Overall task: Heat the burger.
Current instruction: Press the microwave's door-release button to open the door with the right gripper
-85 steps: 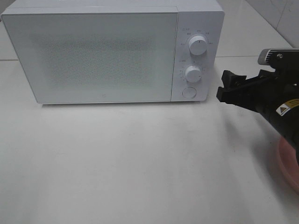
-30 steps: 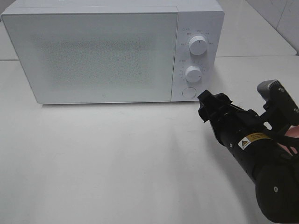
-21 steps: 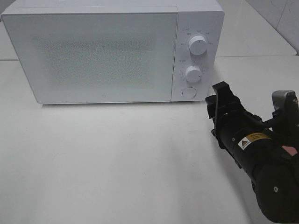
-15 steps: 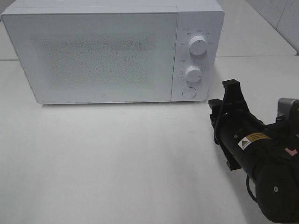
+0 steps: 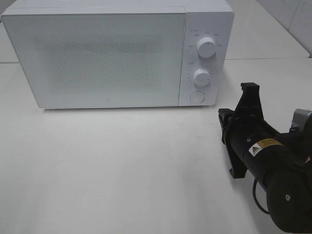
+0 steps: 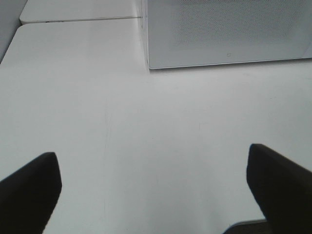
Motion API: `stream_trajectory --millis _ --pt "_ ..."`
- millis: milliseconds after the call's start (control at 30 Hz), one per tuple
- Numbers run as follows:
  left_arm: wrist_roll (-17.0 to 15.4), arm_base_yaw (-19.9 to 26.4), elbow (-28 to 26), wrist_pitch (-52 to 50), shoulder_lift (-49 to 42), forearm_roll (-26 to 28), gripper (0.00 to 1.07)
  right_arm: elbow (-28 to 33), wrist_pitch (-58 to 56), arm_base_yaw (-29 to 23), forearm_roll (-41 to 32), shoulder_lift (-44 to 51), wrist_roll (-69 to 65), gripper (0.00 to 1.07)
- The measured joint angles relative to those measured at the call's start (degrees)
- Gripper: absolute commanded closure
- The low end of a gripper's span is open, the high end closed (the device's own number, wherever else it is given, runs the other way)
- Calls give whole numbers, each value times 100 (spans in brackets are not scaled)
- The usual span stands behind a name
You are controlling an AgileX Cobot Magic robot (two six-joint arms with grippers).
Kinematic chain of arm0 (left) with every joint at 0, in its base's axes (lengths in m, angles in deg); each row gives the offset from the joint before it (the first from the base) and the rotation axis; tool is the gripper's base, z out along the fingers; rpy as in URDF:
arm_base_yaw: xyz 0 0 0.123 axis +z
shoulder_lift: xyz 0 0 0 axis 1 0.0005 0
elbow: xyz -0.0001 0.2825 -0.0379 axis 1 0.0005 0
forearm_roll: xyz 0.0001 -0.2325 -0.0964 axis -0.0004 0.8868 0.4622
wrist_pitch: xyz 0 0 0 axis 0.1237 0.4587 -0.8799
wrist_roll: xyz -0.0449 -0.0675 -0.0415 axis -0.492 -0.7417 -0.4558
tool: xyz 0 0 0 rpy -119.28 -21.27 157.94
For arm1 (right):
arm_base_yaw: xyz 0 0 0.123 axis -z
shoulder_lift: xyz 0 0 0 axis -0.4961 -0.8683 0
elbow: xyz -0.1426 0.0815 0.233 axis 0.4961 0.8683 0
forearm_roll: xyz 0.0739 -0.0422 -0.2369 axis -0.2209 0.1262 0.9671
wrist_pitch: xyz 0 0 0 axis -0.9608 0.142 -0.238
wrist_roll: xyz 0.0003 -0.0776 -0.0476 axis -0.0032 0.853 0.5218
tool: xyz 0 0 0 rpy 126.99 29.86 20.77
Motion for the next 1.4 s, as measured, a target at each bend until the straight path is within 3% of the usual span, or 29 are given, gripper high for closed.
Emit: stream_trajectory --millis 367,833,1400 --pt "0 0 0 0 0 0 10 -17 6 0 -269 -17 -74 107" --pt "6 0 0 0 0 0 10 -533 6 0 -275 -688 -74 107" --pt "6 0 0 0 0 0 10 -1318 -556 888 607 -911 126 107"
